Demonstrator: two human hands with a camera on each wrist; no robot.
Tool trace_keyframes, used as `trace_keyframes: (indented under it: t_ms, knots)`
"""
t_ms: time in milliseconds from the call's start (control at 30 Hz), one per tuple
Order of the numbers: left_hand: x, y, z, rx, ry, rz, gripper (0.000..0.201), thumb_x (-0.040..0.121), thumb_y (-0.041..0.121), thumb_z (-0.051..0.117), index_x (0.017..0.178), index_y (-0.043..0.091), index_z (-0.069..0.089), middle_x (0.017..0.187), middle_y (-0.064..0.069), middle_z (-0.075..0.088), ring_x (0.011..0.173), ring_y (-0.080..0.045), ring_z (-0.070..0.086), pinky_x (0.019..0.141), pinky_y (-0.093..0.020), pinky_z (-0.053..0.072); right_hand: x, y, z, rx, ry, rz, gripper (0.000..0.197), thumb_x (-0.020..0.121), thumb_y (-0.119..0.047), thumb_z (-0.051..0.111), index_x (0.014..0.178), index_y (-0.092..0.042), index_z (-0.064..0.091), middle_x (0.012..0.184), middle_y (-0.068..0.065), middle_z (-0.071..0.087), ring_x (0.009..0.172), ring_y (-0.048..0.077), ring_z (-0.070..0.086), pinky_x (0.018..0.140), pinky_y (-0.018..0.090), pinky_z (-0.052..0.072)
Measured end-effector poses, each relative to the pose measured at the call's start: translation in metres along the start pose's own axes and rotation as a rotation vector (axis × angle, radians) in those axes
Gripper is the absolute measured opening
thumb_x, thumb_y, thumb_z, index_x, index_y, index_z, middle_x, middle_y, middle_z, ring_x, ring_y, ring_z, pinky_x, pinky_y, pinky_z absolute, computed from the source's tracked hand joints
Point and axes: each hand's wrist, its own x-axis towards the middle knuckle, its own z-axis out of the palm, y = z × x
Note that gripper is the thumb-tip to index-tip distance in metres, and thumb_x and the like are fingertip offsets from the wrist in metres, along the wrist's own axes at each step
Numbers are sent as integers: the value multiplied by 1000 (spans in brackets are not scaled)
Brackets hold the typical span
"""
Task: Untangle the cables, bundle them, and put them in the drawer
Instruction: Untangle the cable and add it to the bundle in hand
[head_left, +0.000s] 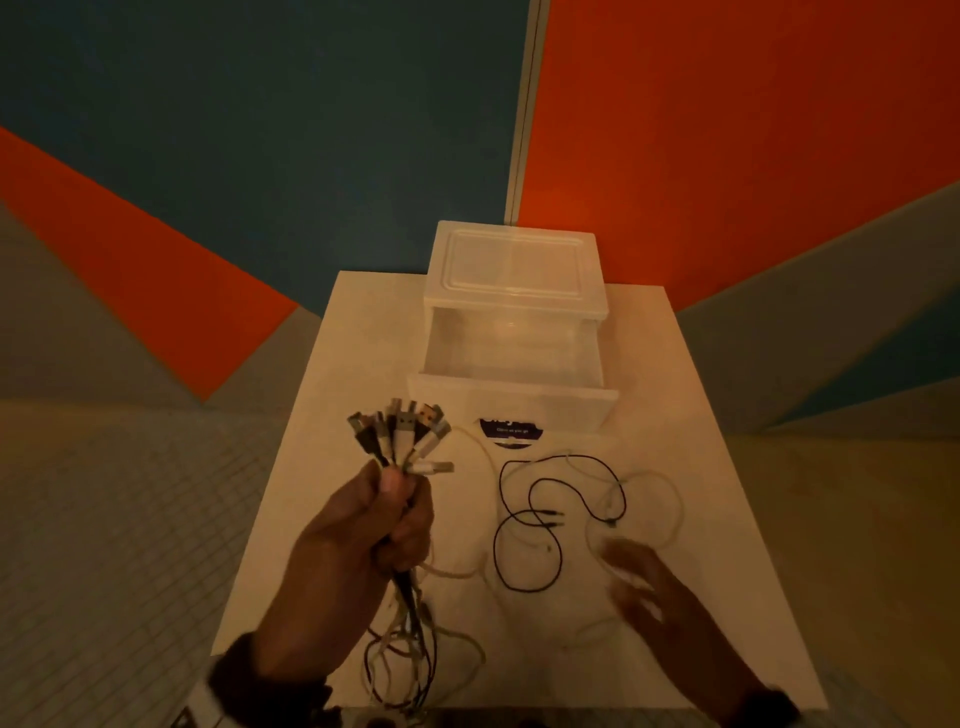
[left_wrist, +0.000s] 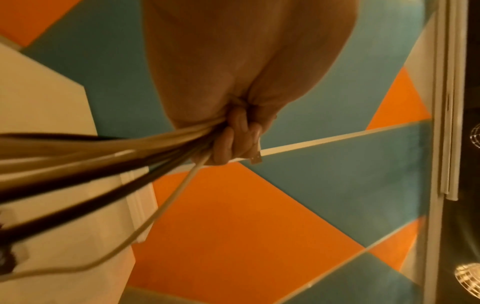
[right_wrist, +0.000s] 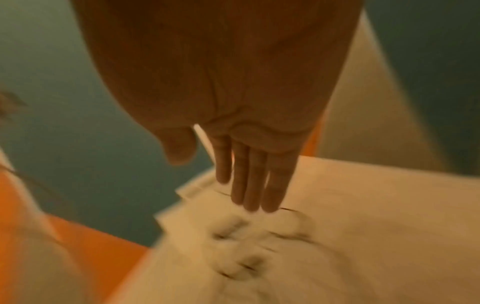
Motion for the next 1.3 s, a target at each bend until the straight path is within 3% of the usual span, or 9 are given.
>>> trace_keyframes:
  t_ms: [67, 167, 300, 500, 633, 767, 833, 967, 1300]
  knots:
    - [-1, -11, 4, -6, -18, -12, 26, 86, 33, 57, 85, 9, 46, 65, -4, 31, 52, -11, 20, 47, -24, 25, 15, -41, 23, -76, -236, -95, 78, 72, -72, 59, 140, -44, 31, 143, -35, 33, 132, -12, 32, 110, 21, 31]
    - [3, -21, 7, -11, 12, -21, 23, 91, 30, 53, 87, 9, 43, 65, -3, 31, 52, -11, 22, 48, -23, 26, 34, -68, 76, -158, -673, -89, 59, 87, -35, 65, 136, -39, 33, 129, -34, 40, 115, -30, 32, 102, 3, 25]
    - [3, -19, 0, 29, 63, -10, 19, 91, 27, 46, 82, 10, 41, 65, -4, 30, 51, -11, 23, 47, -24, 25, 35, -49, 119, -319, -886, 79, 39, 99, -20, 47, 133, 0, 48, 132, 24, 53, 123, 36, 50, 109, 47, 38]
    - [6, -26, -19, -3, 125, 90, 35, 85, 39, 66, 83, 12, 44, 66, -2, 31, 53, -10, 25, 48, -25, 27, 50, -30, 114, -161, -979, 145, 39, 100, -14, 47, 137, -3, 39, 149, 21, 34, 135, 33, 37, 116, 42, 27]
    - [10, -47, -28, -53, 177, 34, 46, 74, 48, 75, 83, 13, 46, 65, 0, 31, 52, -9, 24, 47, -23, 29, 79, 13, 51, -264, -839, 106, 56, 89, -6, 62, 139, -8, 38, 138, 10, 46, 125, 23, 46, 108, 47, 39]
    - [9, -63, -26, -75, 163, -44, 42, 78, 45, 72, 77, 14, 43, 66, -2, 29, 52, -11, 19, 46, -24, 30, 125, 70, -42, -79, -23, 298, 18, 83, 14, 51, 79, 1, 63, 78, 16, 67, 75, 30, 64, 85, 54, 51]
    - [7, -68, -22, -90, 151, -90, 38, 82, 41, 66, 79, 14, 40, 67, -3, 29, 52, -12, 17, 46, -25, 27, 152, 103, -75, -424, 239, 402, 14, 87, 3, 52, 90, -4, 65, 98, 19, 67, 95, 34, 63, 91, 46, 51]
    - [3, -76, -14, -162, 123, -169, 34, 82, 36, 67, 83, 10, 45, 66, -4, 31, 50, -11, 18, 44, -25, 23, 182, 153, -95, -907, 57, 496, 54, 95, -12, 41, 147, -16, 27, 155, 9, 24, 141, 28, 28, 116, 38, 26]
    - [5, -80, -11, -226, 198, -253, 66, 56, 42, 89, 82, 7, 39, 58, -4, 35, 40, -9, 23, 37, -23, 29, 189, 185, -83, -1314, 23, 304, 47, 102, -20, 24, 148, -22, 21, 159, 10, 14, 145, 27, 18, 114, 48, 22]
